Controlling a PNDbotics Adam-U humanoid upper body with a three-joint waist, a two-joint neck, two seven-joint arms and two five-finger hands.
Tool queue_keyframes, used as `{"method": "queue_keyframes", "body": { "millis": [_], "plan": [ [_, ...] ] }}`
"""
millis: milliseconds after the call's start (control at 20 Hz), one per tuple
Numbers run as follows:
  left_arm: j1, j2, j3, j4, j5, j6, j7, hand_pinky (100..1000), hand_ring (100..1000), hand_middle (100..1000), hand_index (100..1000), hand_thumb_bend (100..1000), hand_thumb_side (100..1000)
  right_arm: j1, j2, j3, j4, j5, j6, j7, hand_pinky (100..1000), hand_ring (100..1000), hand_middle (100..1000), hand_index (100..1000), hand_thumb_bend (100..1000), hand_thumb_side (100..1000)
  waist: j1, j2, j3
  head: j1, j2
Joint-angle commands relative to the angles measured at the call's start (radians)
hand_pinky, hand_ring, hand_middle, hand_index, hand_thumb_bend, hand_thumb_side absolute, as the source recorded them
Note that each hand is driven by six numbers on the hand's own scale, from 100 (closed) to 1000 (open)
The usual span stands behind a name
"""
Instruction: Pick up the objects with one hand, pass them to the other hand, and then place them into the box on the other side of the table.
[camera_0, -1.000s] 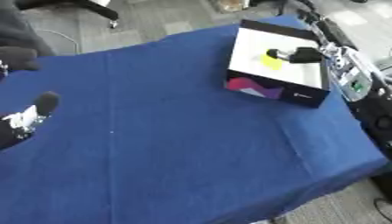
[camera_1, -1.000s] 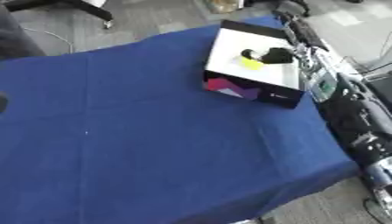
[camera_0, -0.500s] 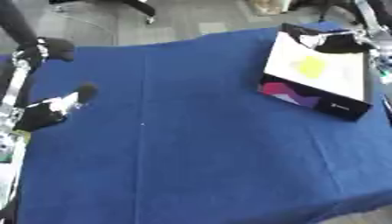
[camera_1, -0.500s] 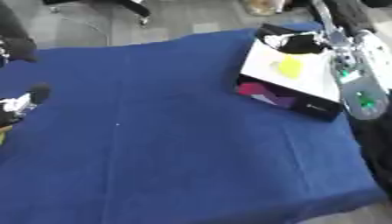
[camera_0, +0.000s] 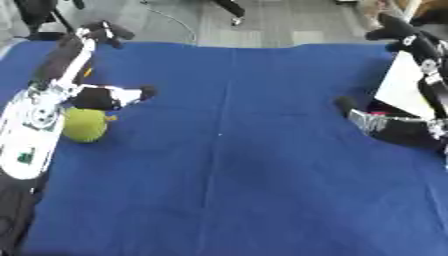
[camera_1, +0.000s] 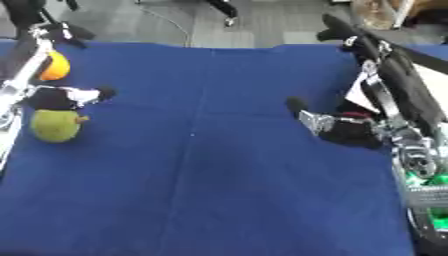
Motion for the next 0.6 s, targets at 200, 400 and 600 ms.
{"method": "queue_keyframes", "body": {
  "millis": [200, 400, 600],
  "plan": [
    [0.011, 0.153, 0.002, 0.111, -0.104, 0.009, -0.136, 789, 684, 693, 820, 655, 446, -0.033, -0.016, 0.057, -0.025, -0.029, -0.062, 0.057, 777, 845, 777, 964, 365, 344, 0.024, -0.026, -0.004, -0.013, -0.003],
    [0.022, 0.174, 0.002, 0.168, -0.116, 0.014, -0.248, 786, 690, 702, 828, 632, 424, -0.035, -0.021, 0.055, -0.025, -0.028, -0.067, 0.065, 780, 845, 777, 961, 358, 344, 0.026, -0.026, -0.007, -0.033, -0.003],
    [0.022, 0.157, 0.004, 0.222, -0.168, 0.035, -0.285, 773, 674, 686, 815, 601, 382, -0.037, -0.022, 0.055, -0.025, -0.027, -0.067, 0.066, 782, 845, 774, 960, 356, 342, 0.026, -0.026, -0.010, -0.042, -0.003]
  ]
}}
